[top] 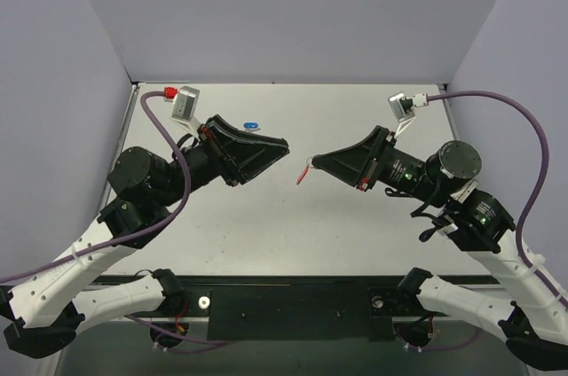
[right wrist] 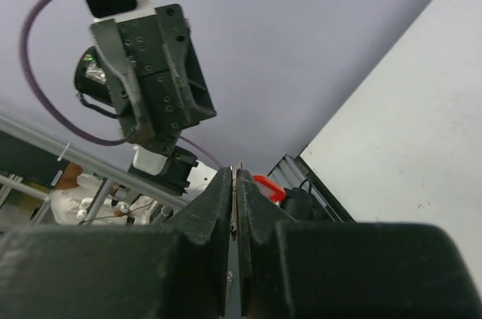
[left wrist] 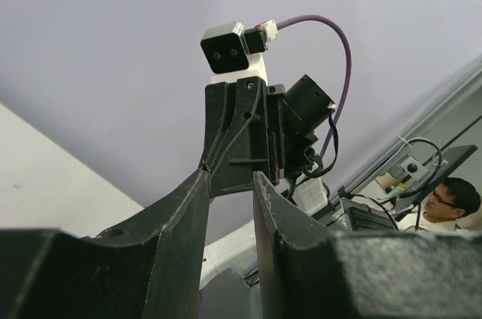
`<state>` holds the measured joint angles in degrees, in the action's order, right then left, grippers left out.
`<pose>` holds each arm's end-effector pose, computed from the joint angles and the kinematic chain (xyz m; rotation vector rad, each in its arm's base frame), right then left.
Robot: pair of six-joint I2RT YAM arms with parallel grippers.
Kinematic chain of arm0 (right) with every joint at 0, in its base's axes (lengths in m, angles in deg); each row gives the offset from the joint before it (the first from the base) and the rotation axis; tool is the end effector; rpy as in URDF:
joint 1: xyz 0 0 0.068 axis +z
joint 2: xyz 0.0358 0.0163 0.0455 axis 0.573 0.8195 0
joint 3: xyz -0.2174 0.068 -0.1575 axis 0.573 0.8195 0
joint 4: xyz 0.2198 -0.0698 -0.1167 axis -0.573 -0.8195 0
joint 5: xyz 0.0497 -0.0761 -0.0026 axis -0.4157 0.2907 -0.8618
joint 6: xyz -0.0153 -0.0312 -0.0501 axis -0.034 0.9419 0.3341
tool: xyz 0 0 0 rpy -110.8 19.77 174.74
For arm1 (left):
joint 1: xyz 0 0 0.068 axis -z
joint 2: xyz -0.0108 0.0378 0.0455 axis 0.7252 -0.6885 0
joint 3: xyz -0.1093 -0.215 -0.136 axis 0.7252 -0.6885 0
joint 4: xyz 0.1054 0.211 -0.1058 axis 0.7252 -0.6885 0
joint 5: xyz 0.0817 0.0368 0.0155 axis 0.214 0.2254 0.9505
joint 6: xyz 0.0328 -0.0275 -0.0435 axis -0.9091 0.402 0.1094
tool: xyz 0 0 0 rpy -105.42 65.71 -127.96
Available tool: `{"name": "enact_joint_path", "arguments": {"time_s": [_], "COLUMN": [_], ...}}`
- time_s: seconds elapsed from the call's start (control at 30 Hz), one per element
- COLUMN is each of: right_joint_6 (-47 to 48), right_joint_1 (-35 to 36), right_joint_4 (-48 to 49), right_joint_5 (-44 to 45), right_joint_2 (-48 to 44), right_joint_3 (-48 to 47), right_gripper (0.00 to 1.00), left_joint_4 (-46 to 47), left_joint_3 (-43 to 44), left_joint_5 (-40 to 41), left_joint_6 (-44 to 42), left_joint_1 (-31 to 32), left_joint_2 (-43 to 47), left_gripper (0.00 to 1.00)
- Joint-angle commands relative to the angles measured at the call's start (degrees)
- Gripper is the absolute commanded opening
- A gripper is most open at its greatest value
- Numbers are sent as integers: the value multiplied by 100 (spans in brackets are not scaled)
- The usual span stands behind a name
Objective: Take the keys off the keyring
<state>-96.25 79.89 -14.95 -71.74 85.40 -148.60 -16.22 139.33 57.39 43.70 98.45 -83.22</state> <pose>0.1004 0.1251 0.4966 -0.3200 1.4530 1.6555 0.1043 -0.1487 0.4993 0.2331 1.3623 -1.6589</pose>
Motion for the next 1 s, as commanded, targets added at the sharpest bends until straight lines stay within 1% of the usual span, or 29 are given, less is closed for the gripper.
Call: {"name": "enact_joint_path", "arguments": {"time_s": [0.0, 0.17, 0.23, 0.43, 0.97], "right_joint_6": [-33, -120, -138, -138, -173], "right_joint_1": [60, 104, 113, 122, 174], "right_joint_4": [1139, 1570, 1632, 1711, 1799], "right_joint_5": [-545, -562, -554, -510, -475], "right_joint_2": [-85, -208, -217, -225, -243], "right_joint_3": [-94, 82, 100, 91, 161], "right_gripper": [0, 0, 0, 0, 0], "left_joint_4": [958, 1363, 1495, 1487, 1645], "left_joint_3": [-177, -581, -582, -476, -432], "left_joint_5": [-48, 313, 401, 735, 964], "left_joint_6": [-45, -150, -237, -537, -607], "left_joint_1": [208, 568, 735, 1193, 1404], "left_joint_2": [125, 266, 231, 63, -148], "left_gripper": [38, 37, 37, 35, 34]}}
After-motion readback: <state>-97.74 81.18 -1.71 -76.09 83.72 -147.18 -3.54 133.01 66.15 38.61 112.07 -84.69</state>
